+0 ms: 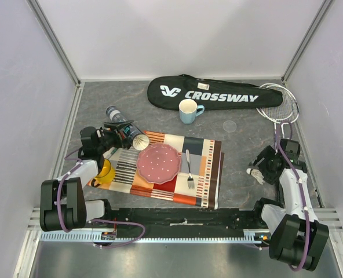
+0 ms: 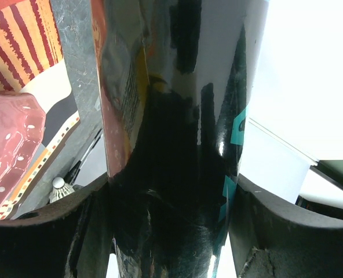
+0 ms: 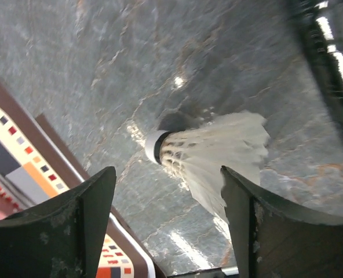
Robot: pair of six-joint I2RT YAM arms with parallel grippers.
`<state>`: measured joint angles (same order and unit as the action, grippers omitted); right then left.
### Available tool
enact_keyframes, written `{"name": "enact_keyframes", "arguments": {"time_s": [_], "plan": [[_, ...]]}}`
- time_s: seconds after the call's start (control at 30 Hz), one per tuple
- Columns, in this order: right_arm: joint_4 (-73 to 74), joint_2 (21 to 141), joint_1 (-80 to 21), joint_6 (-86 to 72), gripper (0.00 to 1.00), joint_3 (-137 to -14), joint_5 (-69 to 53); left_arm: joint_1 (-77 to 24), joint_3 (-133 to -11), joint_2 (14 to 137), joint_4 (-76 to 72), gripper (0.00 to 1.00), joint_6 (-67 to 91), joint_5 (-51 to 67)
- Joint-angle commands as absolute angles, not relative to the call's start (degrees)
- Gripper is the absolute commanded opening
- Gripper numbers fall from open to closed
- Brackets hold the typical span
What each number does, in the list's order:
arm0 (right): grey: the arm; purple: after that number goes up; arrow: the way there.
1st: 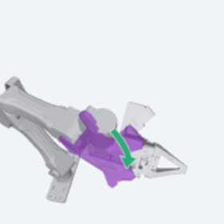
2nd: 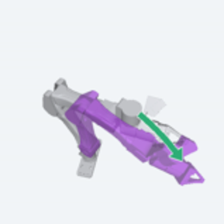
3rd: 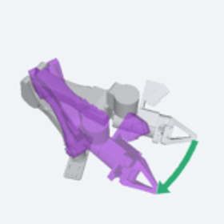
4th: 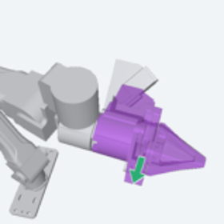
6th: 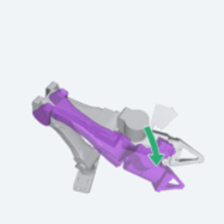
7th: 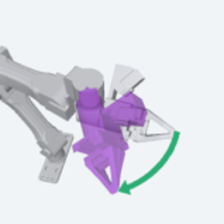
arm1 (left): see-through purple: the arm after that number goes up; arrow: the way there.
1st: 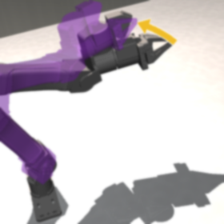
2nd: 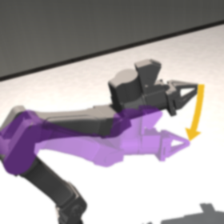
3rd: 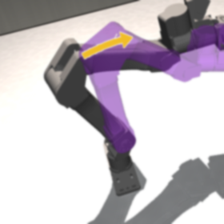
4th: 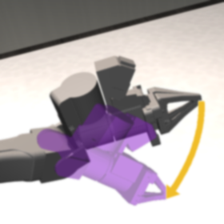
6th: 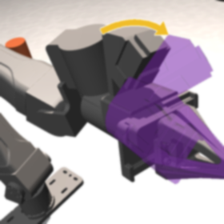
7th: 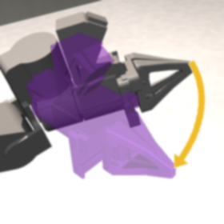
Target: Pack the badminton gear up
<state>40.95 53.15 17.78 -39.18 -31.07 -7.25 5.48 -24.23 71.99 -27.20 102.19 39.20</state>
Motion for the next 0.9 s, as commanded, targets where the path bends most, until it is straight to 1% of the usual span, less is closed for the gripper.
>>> {"name": "enact_keyframes", "arguments": {"time_s": [0.0,0.07,0.1,0.17,0.2,0.23,0.43,0.47,0.53,0.57,0.6,0.63,0.67,0.7,0.77,0.87], "plan": [[36.48,52.65,17.32,-38.32,0.75,-29.62,-18.27,5.27,-23.91,71.72,-32.08,0.02,104.06,40.96],[35.69,52.47,16.70,-38.06,0.73,-29.36,-20.82,5.36,-23.99,71.28,-31.64,0.02,103.97,40.34],[34.55,52.47,16.44,-38.14,0.70,-29.09,-22.05,5.36,-24.08,71.11,-31.47,0.02,103.89,40.34],[34.28,52.47,15.65,-38.84,0.68,-28.74,-23.63,5.36,-24.43,70.93,-31.03,0.02,103.80,40.08],[33.06,52.38,15.47,-39.02,0.63,-28.48,-24.25,5.36,-24.69,70.93,-30.85,0.02,103.62,39.99],[32.96,52.30,15.12,-39.11,0.60,-28.22,-24.00,5.45,-24.87,70.84,-30.50,0.02,103.45,39.82],[32.09,51.42,15.12,-39.46,0.57,-27.26,-14.60,5.36,-26.02,69.79,-27.95,0.02,102.39,39.29],[30.43,51.07,15.12,-39.72,0.49,-26.64,-13.11,5.36,-26.02,69.79,-27.69,0.02,102.31,39.20],[28.75,51.50,15.12,-39.64,0.43,-25.32,-13.01,5.36,-26.02,69.70,-27.60,0.02,102.39,39.29],[28.04,51.94,15.03,-39.55,0.33,-25.23,-13.09,5.45,-26.02,69.70,-27.51,0.02,102.31,39.37],[27.25,51.94,14.86,-39.46,0.28,-24.70,-13.79,5.36,-26.10,69.52,-27.51,0.02,102.22,39.46],[26.72,52.03,14.68,-39.38,0.21,-24.70,-14.23,5.36,-26.02,69.43,-27.34,0.02,102.22,39.38],[25.85,51.94,14.24,-39.29,0.04,-24.70,-14.24,5.36,-26.02,69.52,-27.16,0.02,102.04,39.29],[25.58,51.94,13.19,-39.03,0.00,-25.31,-14.24,5.36,-26.10,69.35,-26.98,0.02,101.95,39.11],[26.36,50.90,11.18,-39.02,0.00,-27.24,-14.24,5.27,-26.10,69.43,-26.81,0.02,101.87,39.02],[22.87,47.39,0.38,-42.53,0.00,-33.47,-11.97,5.27,-26.37,69.43,-26.63,0.02,101.78,38.94]]}}
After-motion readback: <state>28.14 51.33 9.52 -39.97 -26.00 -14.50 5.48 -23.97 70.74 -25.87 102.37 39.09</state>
